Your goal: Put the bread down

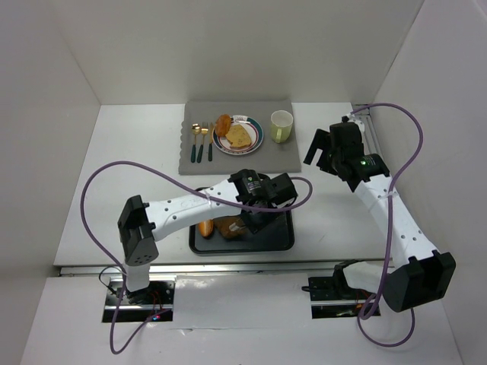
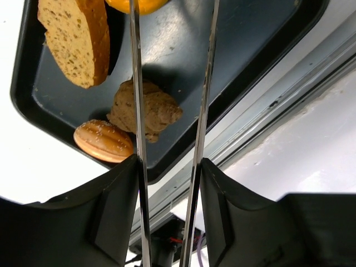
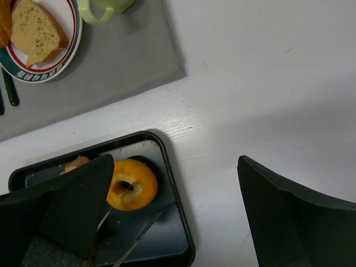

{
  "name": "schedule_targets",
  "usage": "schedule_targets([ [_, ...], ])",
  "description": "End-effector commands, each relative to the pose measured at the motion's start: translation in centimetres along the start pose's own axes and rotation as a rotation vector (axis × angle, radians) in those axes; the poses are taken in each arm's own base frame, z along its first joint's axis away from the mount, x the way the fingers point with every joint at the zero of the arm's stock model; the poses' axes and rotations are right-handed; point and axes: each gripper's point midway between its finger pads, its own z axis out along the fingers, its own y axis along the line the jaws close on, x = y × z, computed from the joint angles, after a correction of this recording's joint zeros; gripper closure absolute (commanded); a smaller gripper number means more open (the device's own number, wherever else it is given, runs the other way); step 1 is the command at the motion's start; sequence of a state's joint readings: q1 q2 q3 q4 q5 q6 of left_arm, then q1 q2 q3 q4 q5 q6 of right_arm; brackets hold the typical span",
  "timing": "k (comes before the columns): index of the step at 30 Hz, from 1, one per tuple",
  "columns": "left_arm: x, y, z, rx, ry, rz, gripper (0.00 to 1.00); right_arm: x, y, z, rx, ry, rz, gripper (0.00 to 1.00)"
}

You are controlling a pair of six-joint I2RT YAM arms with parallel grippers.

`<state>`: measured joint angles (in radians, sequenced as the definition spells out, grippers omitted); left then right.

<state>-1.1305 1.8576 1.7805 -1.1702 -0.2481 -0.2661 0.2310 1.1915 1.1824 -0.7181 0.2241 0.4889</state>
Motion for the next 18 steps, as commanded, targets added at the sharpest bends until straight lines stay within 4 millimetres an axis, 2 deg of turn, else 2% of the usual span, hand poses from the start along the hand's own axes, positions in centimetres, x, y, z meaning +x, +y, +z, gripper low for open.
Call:
schedule_targets([
  [1,0.7,1.1,-0.5,-0.058,0.020,0.028,0.42,-0.8,0.1,-0.3,-0.016,-0.040,0.003,0.01],
  [13,0.0,1.4,0.1,-0.102,0.012,0.047,0.44,-0.3,-0.1,0.1,-0.008,-0.022,-0.001,0.01],
  [18,-1.2,1.5,-0.8,-0.121,-0.034,0.054,0.44,-0.4,0.2,0.1,-0.021,-0.025,0.001,0.01],
])
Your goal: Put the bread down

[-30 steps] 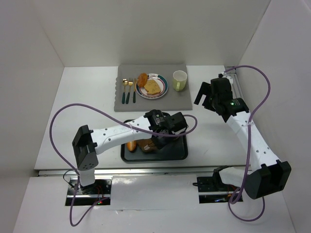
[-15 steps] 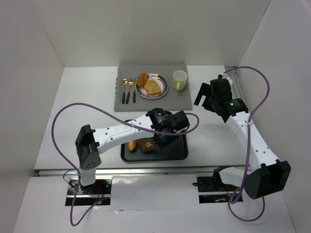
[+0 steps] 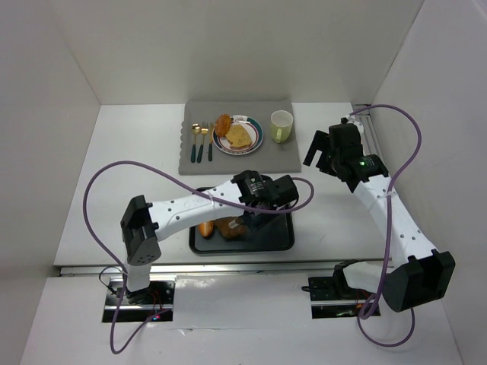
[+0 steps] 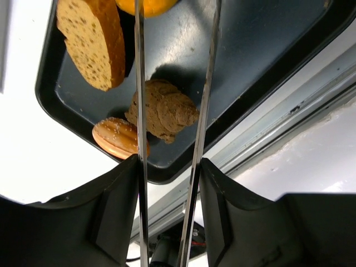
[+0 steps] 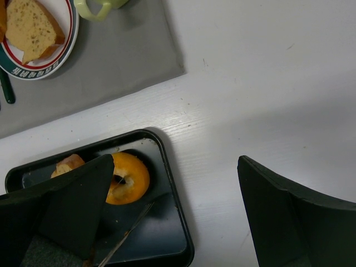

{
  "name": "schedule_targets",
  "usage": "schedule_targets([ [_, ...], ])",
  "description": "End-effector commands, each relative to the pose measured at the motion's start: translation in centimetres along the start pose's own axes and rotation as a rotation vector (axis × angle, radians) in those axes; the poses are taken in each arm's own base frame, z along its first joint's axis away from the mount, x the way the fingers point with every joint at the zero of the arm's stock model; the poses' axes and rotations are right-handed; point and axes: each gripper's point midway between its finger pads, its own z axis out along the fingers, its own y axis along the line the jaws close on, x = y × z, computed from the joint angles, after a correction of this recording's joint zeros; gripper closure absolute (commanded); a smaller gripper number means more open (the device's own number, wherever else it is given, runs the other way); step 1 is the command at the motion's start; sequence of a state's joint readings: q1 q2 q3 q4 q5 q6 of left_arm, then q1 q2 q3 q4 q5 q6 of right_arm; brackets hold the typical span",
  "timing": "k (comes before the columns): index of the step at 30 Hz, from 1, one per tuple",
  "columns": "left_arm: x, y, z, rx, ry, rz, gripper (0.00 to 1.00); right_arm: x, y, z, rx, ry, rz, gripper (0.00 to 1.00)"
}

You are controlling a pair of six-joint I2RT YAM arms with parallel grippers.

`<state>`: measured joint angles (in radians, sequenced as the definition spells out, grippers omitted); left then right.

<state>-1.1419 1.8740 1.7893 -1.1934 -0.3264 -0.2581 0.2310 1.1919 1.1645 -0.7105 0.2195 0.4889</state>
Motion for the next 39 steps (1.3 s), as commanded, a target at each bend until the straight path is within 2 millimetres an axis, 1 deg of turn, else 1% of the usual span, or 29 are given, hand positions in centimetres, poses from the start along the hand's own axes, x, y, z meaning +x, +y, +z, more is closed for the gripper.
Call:
schedule_targets([
  [1,-1.4,0.8,-1.0,-0.051,-0.048,0.025,0.42,-0.9,0.3,-0.2,-0.022,-0.037,0.003,0.01],
  [4,-1.4,1.1,-1.0,-0.064,-0.050,0.034,0.40,-0.9,0.3,-0.2,-0.022,-0.037,0.003,0.01],
  [5,-1.4,1.0,-0.7,-0.065,-0.042,0.037,0.40,-0.9,0.3,-0.2,-0.022,-0.037,0.003,0.01],
  [9,-0.6,0.7,-0.1,-0.058,-0.011,0.047,0.40,-0.9,0.3,-0.2,-0.022,-0.037,0.003,0.01],
  [10,-0.2,0.6,0.2,-0.051,0.002,0.051,0.40,-0.6,0.2,-0.1,-0.017,-0.029,0.001,0.01],
  [11,-0.4,0.5,0.2,-0.050,-0.006,0.048,0.43,-0.6,0.2,-0.1,-0.017,-0.029,0.001,0.01],
  [12,-0.1,0.4,0.7,-0.053,0.011,0.054,0.46,-0.6,0.2,-0.1,-0.017,-0.029,0.001,0.01],
  [14,-0.1,0.4,0.7,-0.053,0.011,0.054,0.50,-0.6,0.2,-0.1,-0.017,-0.029,0.001,0.01],
  [15,-0.1,0.4,0.7,-0.053,0.011,0.054,0.56,-0.6,0.2,-0.1,-0.017,-0.029,0.001,0.01],
  [17,-0.8,0.3,0.2,-0.039,-0.012,0.046,0.61,-0.6,0.2,-0.1,-0.017,-0.029,0.001,0.01],
  [18,-0.8,0.3,0.0,-0.040,-0.011,0.046,0.63,-0.6,0.2,-0.1,-0.017,-0.029,0.001,0.01],
  [19,-1.1,0.4,-0.6,-0.036,-0.029,0.031,0.68,-0.8,0.3,0.0,-0.022,-0.037,0.003,0.01],
  [21,-1.7,0.4,-1.7,-0.017,-0.057,0.021,0.72,-0.7,0.4,-0.1,-0.030,-0.032,0.003,0.01],
  [22,-1.7,0.4,-2.0,-0.017,-0.059,0.010,0.77,-0.7,0.4,-0.1,-0.030,-0.032,0.003,0.01],
  [23,-2.3,0.4,-3.0,0.000,-0.092,-0.001,0.81,-0.7,0.4,-0.1,-0.030,-0.032,0.003,0.01],
  [24,-2.3,0.5,-3.3,0.000,-0.090,-0.011,0.84,-0.7,0.4,-0.1,-0.030,-0.032,0.003,0.01],
  [25,-2.2,0.7,-4.0,0.003,-0.101,-0.015,0.89,-0.7,0.4,-0.1,-0.030,-0.032,0.003,0.01],
  [26,-2.5,0.9,-4.9,0.009,-0.127,-0.049,1.00,-0.7,0.4,-0.1,-0.030,-0.032,0.003,0.01],
  [27,-2.5,1.0,-5.3,0.012,-0.138,-0.062,1.00,-0.7,0.4,-0.1,-0.030,-0.032,0.003,0.01],
  [28,-2.4,0.5,-5.8,0.049,-0.144,-0.063,1.00,-0.7,0.4,-0.1,-0.030,-0.032,0.003,0.01],
  [29,-2.0,0.4,-6.2,0.064,-0.148,-0.064,1.00,-0.7,0.4,-0.1,-0.030,-0.032,0.003,0.01],
  [31,-1.6,0.8,-6.2,0.060,-0.138,-0.082,1.00,-0.5,0.6,0.2,-0.033,-0.020,0.001,0.01],
  [33,-1.6,1.0,-7.1,0.067,-0.160,-0.112,1.00,-0.7,0.7,0.2,-0.038,-0.028,0.002,0.01],
  [34,-1.9,1.8,-7.2,0.061,-0.167,-0.136,1.00,-1.0,0.8,0.0,-0.042,-0.036,0.004,0.01],
  [35,-1.9,2.4,-7.8,0.061,-0.179,-0.163,1.00,-1.0,0.8,0.0,-0.042,-0.036,0.004,0.01],
  [36,-2.4,2.9,-8.3,0.062,-0.201,-0.196,1.00,-0.9,1.0,0.0,-0.050,-0.031,0.004,0.01],
  [39,-3.6,6.4,-9.5,0.023,-0.266,-0.323,1.00,-1.1,1.0,0.0,-0.055,-0.039,-0.003,0.01],
])
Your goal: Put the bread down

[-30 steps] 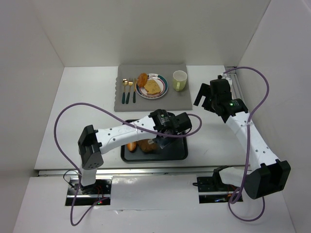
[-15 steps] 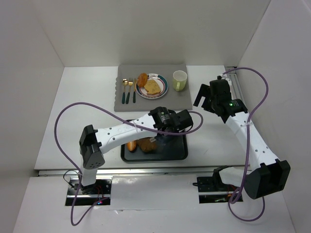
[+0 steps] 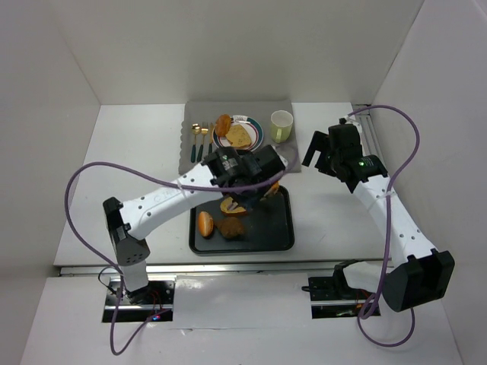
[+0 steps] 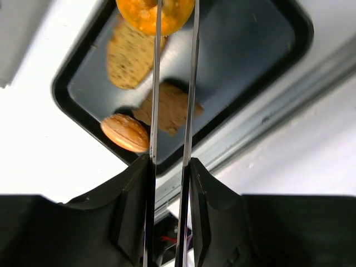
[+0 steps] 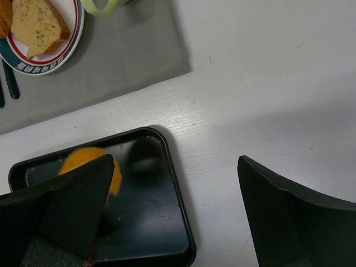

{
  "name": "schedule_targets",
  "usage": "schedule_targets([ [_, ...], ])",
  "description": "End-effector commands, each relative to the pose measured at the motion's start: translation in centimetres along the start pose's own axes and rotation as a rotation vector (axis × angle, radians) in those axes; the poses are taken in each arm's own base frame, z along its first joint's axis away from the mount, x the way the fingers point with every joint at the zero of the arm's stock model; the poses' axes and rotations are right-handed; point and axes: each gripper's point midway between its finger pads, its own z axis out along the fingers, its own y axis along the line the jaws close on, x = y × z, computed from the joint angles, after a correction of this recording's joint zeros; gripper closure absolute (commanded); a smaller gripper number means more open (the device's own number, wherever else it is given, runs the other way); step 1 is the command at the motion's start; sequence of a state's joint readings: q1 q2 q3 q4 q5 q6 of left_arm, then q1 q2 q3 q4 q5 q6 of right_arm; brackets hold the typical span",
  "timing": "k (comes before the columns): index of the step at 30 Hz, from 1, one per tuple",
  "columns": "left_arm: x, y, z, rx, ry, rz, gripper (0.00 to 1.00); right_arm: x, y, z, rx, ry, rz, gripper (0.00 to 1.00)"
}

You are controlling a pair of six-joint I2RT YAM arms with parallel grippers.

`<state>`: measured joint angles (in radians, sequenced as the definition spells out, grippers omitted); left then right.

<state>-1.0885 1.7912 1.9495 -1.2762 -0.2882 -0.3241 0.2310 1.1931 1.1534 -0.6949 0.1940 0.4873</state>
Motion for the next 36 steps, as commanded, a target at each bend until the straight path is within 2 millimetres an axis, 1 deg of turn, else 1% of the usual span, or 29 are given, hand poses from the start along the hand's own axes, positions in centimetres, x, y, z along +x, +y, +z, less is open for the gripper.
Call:
schedule_targets([
  [1,-3.6,4.3,-3.9,-0.032,-0.176,-0.192,1.00,-1.4,0.6,-0.2,-0.031,-0.049,-0.003,0.01],
  [2,-4.3,6.5,-3.9,-0.056,-0.197,-0.263,1.00,-1.3,0.6,0.1,-0.026,-0.041,-0.005,0.01],
  [3,-5.0,7.8,-4.1,-0.067,-0.220,-0.312,1.00,-1.3,0.6,0.1,-0.026,-0.041,-0.005,0.01],
  [4,-6.2,8.7,-3.6,-0.061,-0.253,-0.350,1.00,-1.2,0.8,0.1,-0.034,-0.037,-0.005,0.01],
  [5,-6.8,11.3,-3.6,-0.081,-0.279,-0.413,1.00,-1.2,0.8,0.1,-0.034,-0.037,-0.005,0.01],
  [6,-7.4,12.1,-3.0,-0.063,-0.287,-0.440,1.00,-1.2,0.8,0.1,-0.034,-0.037,-0.005,0.01],
  [7,-7.9,13.1,-2.1,-0.067,-0.288,-0.465,1.00,-1.4,0.9,0.1,-0.039,-0.044,-0.003,0.01],
  [8,-9.0,15.1,-1.7,-0.079,-0.328,-0.510,1.00,-1.4,0.9,0.1,-0.039,-0.045,-0.003,0.01],
  [10,-10.1,16.5,-0.6,-0.076,-0.351,-0.540,1.00,-1.4,0.9,0.1,-0.039,-0.045,-0.003,0.01],
  [11,-10.9,17.0,0.8,-0.075,-0.352,-0.549,1.00,-1.4,0.9,0.1,-0.039,-0.045,-0.003,0.01],
  [12,-11.6,18.3,1.3,-0.088,-0.372,-0.571,1.00,-1.3,0.8,0.4,-0.034,-0.037,-0.005,0.01],
  [13,-12.2,18.4,1.9,-0.087,-0.380,-0.572,1.00,-1.1,0.7,0.4,-0.030,-0.029,-0.007,0.01],
  [14,-12.9,19.4,3.3,-0.109,-0.377,-0.586,1.00,-1.1,0.6,0.4,-0.022,-0.033,-0.007,0.01],
  [16,-13.5,20.8,4.7,-0.127,-0.379,-0.586,1.00,-1.1,0.4,0.7,-0.008,-0.031,-0.008,0.01],
  [17,-14.4,21.2,4.6,-0.116,-0.402,-0.592,1.00,-0.9,0.3,0.6,-0.004,-0.023,-0.010,0.01],
  [18,-14.2,21.5,6.7,-0.113,-0.360,-0.597,1.00,-0.9,0.3,0.6,-0.004,-0.023,-0.010,0.01],
  [22,-14.1,21.3,8.9,-0.107,-0.317,-0.582,1.00,-0.9,0.3,0.6,-0.004,-0.023,-0.010,0.01],
  [24,-13.4,21.1,9.7,-0.108,-0.289,-0.580,1.00,-0.5,0.1,0.8,0.001,-0.015,-0.012,0.01],
  [26,-12.8,21.1,10.3,-0.118,-0.269,-0.580,0.93,-0.5,0.1,0.8,0.001,-0.015,-0.012,0.01],
  [29,-12.3,20.9,10.6,-0.118,-0.249,-0.588,0.76,-0.3,0.1,1.1,0.006,-0.006,-0.014,0.01],
  [30,-12.3,20.9,10.6,-0.118,-0.249,-0.588,0.73,-0.3,0.1,1.1,0.006,-0.006,-0.014,0.01],
  [31,-12.5,20.3,9.9,-0.111,-0.254,-0.578,0.68,-0.7,0.2,0.9,0.002,-0.014,-0.012,0.01],
  [32,-12.6,19.9,9.8,-0.116,-0.255,-0.570,0.64,-0.7,0.2,0.9,0.002,-0.014,-0.012,0.01],
  [33,-12.8,19.9,9.1,-0.115,-0.271,-0.571,0.59,-0.7,0.2,0.9,0.002,-0.014,-0.012,0.01],
  [34,-13.1,19.4,8.3,-0.109,-0.286,-0.553,0.50,-0.7,0.2,0.9,0.002,-0.014,-0.012,0.01],
  [35,-13.4,19.0,8.0,-0.103,-0.297,-0.546,0.45,-0.7,0.2,0.9,0.002,-0.014,-0.012,0.01],
  [36,-13.5,19.2,7.4,-0.112,-0.309,-0.548,0.45,-0.7,0.2,0.9,0.002,-0.014,-0.012,0.01],
])
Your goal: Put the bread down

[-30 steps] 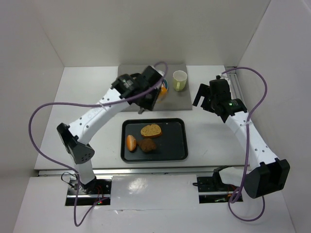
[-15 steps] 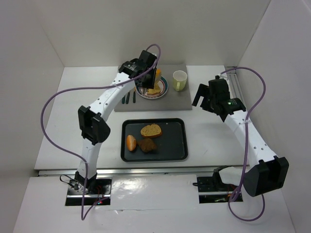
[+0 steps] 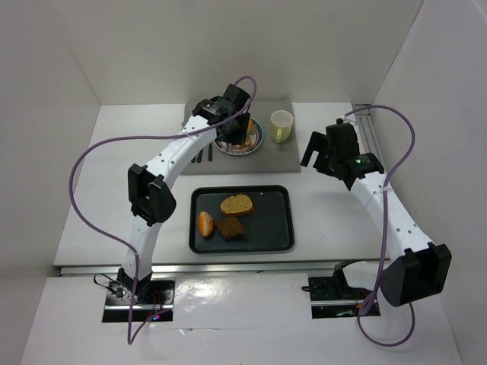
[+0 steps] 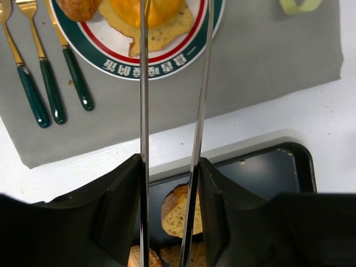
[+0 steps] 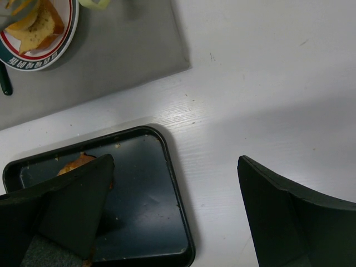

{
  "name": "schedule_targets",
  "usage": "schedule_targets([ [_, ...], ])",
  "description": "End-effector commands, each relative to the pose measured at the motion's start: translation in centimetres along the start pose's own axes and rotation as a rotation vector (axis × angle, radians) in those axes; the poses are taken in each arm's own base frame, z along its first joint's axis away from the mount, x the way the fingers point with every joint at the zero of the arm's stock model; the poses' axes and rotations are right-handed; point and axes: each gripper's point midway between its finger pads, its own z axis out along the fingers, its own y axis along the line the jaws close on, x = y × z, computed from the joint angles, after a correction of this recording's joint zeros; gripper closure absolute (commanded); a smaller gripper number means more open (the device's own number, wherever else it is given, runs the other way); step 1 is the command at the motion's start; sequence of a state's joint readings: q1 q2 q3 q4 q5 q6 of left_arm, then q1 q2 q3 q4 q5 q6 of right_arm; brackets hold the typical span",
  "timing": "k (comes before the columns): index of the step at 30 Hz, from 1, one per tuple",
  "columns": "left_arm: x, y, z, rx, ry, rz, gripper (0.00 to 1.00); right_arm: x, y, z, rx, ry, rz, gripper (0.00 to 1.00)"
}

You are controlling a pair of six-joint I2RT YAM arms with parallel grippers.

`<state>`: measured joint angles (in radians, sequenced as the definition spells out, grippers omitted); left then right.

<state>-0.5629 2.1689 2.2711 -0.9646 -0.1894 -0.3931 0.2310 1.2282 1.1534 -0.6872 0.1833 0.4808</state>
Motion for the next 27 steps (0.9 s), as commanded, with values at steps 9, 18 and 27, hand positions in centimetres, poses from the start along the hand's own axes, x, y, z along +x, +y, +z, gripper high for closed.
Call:
schedule_targets([
  [9,-4.1,-1.3,-7.1,0.045,-0.184,0.004,0.47,-1.0,0.1,-0.2,-0.010,-0.038,-0.001,0.01],
  [18,-6.1,3.6,-14.1,-0.036,-0.312,-0.076,0.49,-1.0,0.1,-0.2,-0.010,-0.038,-0.001,0.01],
  [27,-1.2,19.8,-12.6,-0.282,-0.257,-0.385,0.48,-1.3,0.5,-0.1,-0.023,-0.041,0.001,0.01],
])
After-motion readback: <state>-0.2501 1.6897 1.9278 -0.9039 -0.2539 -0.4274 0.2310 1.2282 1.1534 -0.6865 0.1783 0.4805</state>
